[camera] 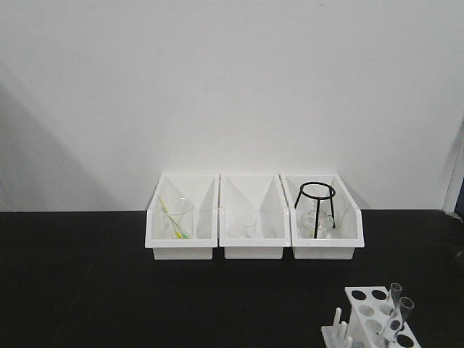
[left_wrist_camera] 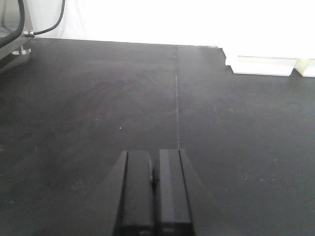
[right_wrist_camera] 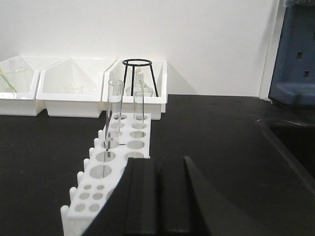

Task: Flip and reinsert test tube from rack
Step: 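Lower the open right gripper around a clear test tube in the rack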

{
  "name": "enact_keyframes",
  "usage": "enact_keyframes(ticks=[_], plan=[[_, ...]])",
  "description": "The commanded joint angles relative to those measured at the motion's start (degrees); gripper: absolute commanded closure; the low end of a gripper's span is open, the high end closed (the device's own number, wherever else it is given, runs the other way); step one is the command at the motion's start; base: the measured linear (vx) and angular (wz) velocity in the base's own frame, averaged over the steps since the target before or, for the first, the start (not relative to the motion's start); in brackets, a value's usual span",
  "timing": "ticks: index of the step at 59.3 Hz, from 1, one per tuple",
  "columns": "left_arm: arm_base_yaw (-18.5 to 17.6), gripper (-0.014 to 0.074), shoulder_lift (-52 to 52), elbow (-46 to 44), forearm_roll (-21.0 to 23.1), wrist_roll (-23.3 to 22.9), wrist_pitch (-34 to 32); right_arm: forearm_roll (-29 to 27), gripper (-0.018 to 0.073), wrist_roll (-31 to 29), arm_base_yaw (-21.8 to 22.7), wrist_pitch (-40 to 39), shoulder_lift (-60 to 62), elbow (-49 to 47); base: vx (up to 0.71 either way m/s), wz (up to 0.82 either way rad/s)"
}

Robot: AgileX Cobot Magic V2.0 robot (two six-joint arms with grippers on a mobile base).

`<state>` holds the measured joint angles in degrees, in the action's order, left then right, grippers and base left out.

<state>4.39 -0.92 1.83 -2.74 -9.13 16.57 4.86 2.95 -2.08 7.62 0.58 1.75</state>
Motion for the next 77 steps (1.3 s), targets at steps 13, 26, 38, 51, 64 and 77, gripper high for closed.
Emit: enact_keyframes(ticks=[13,26,38,51,64,77], plan=[[-0.4,0.0603,-0.7,0.0,0.3,0.0,-4.9,0.6,0.0568,-0.4,0.2,-18.7,0.6,0.0,0.0,0.0],[-0.4,0.0603,-0.7,0.0,0.3,0.0,-4.9,0.6,0.0568,-0.2,0.2,-10.3,-1.8,-7.1,0.0,0.0],[-0.4,0.0603,-0.7,0.0,0.3,0.0,-4.9,0.6,0.0565,-0.2,0.2,-3.3,-9.6,-14.5,0.0,0.0],[-0.4,0.0603,-0.7,0.0,0.3,0.0,-4.9,0.3,0.0542,0.0,0.2,-3.9,-18.8,-14.8,0.0,0.0],[-0.4,0.0603,-0.7,0.0,0.3,0.0,-4.9,0.3,0.0412,0.0,0.2,-5.0,-27.4,-14.8,0.0,0.0],[-0.4,0.0603,-0.7,0.0,0.3,0.0,-4.9,0.3,0.0152,0.0,0.2,-11.0,-34.5,-14.8,0.0,0.0]])
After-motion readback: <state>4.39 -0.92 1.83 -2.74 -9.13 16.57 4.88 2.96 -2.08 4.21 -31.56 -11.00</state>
